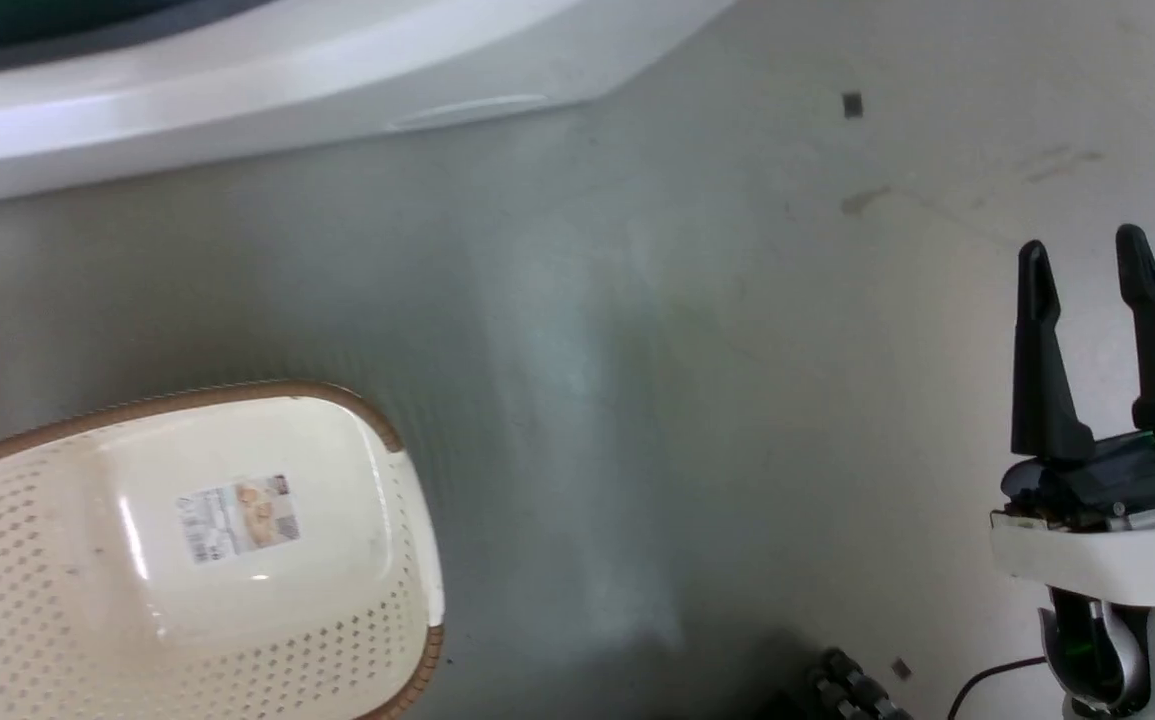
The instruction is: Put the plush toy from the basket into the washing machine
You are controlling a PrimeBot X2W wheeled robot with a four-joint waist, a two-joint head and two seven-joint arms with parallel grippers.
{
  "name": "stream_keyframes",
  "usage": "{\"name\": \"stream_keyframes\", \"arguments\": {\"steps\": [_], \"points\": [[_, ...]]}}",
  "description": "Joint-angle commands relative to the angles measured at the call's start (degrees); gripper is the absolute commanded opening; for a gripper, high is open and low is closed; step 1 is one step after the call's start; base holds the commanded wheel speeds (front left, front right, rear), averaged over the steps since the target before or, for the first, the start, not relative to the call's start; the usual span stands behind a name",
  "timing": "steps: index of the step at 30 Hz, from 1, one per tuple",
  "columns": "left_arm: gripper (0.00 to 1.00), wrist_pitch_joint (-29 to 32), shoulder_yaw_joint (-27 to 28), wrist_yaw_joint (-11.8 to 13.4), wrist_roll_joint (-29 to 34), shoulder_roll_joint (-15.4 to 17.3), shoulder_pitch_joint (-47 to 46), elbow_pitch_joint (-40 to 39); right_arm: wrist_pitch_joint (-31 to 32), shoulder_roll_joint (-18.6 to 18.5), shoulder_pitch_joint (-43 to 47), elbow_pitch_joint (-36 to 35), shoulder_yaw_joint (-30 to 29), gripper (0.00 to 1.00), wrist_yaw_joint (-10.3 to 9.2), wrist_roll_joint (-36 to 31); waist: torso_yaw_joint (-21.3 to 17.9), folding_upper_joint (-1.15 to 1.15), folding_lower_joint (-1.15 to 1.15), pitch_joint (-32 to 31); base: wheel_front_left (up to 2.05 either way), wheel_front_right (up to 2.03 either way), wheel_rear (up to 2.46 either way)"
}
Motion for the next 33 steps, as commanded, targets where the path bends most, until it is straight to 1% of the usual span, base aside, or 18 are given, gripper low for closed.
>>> {"name": "stream_keyframes", "arguments": {"steps": [1,5,8,11,14,15,16,19,22,27,29,33], "points": [[0.00,0.3,-0.7,-0.2,0.1,0.4,-1.1,0.7,-0.2,0.0,-1.1,0.1,0.2,1.00,-0.05,0.7,-1.2,0.00,-0.01,1.4,0.00,0.00,0.00],[0.00,2.3,-6.4,-0.2,-3.0,1.2,-4.1,5.7,-0.2,0.0,-1.4,0.2,0.7,1.00,-0.05,1.2,-1.6,0.00,-0.01,2.4,0.00,0.00,0.00],[0.00,2.4,-10.2,-0.2,-5.3,2.1,-5.8,8.2,-0.2,0.0,-1.8,0.3,0.9,1.00,-0.05,1.2,-1.6,0.00,-0.01,3.2,0.00,0.00,0.00],[0.00,0.8,-13.3,-0.2,-7.1,2.7,-7.2,9.8,-0.2,0.0,-2.2,0.4,0.7,1.00,-0.05,1.4,-1.4,0.00,-0.01,3.5,0.00,0.00,0.00],[0.00,-2.3,-16.3,-0.2,-8.5,2.7,-7.8,10.9,-0.2,0.0,-2.5,0.6,0.5,1.00,-0.05,1.1,-0.9,0.00,-0.01,3.2,0.00,0.00,0.00],[0.78,-3.6,-17.0,-0.2,-8.8,2.7,-7.8,11.5,-0.2,0.0,-2.6,0.8,0.4,1.00,-0.05,1.0,-0.7,0.00,-0.01,2.8,0.00,0.00,0.00],[1.00,-4.9,-17.6,-0.2,-9.2,2.5,-7.7,12.2,-0.2,0.0,-2.6,0.9,0.4,1.00,-0.05,0.9,-0.4,0.00,-0.01,2.2,0.00,0.00,0.00],[1.00,-8.8,-19.2,-0.2,-10.3,1.7,-6.7,14.1,-0.2,0.0,-2.6,1.2,0.0,1.00,-0.05,0.4,0.4,0.00,-0.01,0.0,0.00,0.00,0.00],[1.00,-12.8,-20.0,-0.2,-12.2,0.2,-4.2,16.4,-0.2,0.0,-2.2,1.7,-0.4,1.00,-0.05,-0.7,1.5,0.00,-0.01,-3.4,0.00,0.00,0.00],[1.00,-20.5,-19.4,-0.2,-15.6,-3.4,2.1,19.9,-0.2,0.0,-0.7,3.1,-0.8,1.00,-0.05,-3.2,4.0,0.00,-0.01,-10.8,0.00,0.00,0.00],[1.00,-23.7,-19.2,0.0,-16.4,-4.8,4.9,20.6,-0.2,0.0,0.3,3.6,-1.8,1.00,-0.05,-3.7,5.2,0.00,-0.01,-13.9,0.00,0.00,0.00],[1.00,-26.3,-18.0,0.7,-18.2,-7.2,11.8,19.6,-0.2,0.0,2.6,4.6,-3.4,1.00,-0.05,-4.5,7.5,0.00,-0.01,-20.0,0.00,0.00,0.00]]}}
